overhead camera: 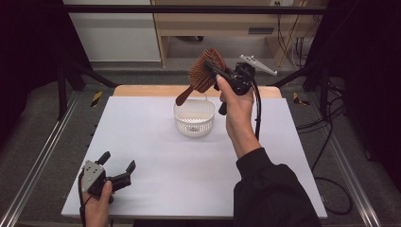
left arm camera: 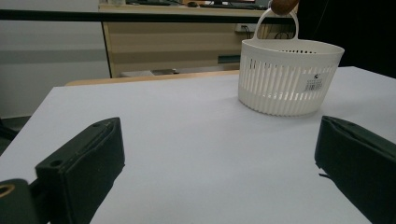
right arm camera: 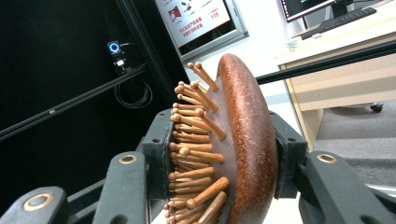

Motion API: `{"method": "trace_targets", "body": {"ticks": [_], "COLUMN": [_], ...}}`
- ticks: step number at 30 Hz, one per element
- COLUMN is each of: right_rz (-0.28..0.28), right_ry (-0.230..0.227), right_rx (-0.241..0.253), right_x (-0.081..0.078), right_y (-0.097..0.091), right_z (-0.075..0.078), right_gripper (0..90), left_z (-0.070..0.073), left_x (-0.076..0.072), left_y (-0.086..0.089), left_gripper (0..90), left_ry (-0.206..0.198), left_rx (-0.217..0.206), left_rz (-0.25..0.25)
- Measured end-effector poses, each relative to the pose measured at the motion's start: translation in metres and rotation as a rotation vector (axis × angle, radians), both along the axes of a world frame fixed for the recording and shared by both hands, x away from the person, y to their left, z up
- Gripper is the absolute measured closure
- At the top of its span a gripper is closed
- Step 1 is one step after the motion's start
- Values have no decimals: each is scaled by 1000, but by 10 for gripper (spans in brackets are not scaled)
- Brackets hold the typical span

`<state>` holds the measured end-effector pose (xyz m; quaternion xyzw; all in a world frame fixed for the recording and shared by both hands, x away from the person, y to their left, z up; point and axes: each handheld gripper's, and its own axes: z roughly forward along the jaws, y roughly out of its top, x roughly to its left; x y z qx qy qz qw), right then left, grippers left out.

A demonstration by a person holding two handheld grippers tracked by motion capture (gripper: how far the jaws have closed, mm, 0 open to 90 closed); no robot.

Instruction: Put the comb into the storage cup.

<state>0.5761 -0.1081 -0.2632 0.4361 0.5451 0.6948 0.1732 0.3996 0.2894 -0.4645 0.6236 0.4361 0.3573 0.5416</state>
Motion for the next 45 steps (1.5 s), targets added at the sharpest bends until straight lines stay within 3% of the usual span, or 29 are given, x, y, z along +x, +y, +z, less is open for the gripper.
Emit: {"method": "trace_targets", "body": {"ticks": [31,45], "right_rz": [-35,-48], "right_ry": [8,32], "right_rx": [-9,-5], "right_x": [4,8], "right_y": [-8,-12], "right_z": [-13,-27], "right_gripper": [520,519], "left_z": [0,0], "left_x": [0,-1], "left_y": [2,1], "left_gripper": [13,13], "left_ry": [-7,-8], "left_rx": [-5,-5], "left_rz": [9,5]}}
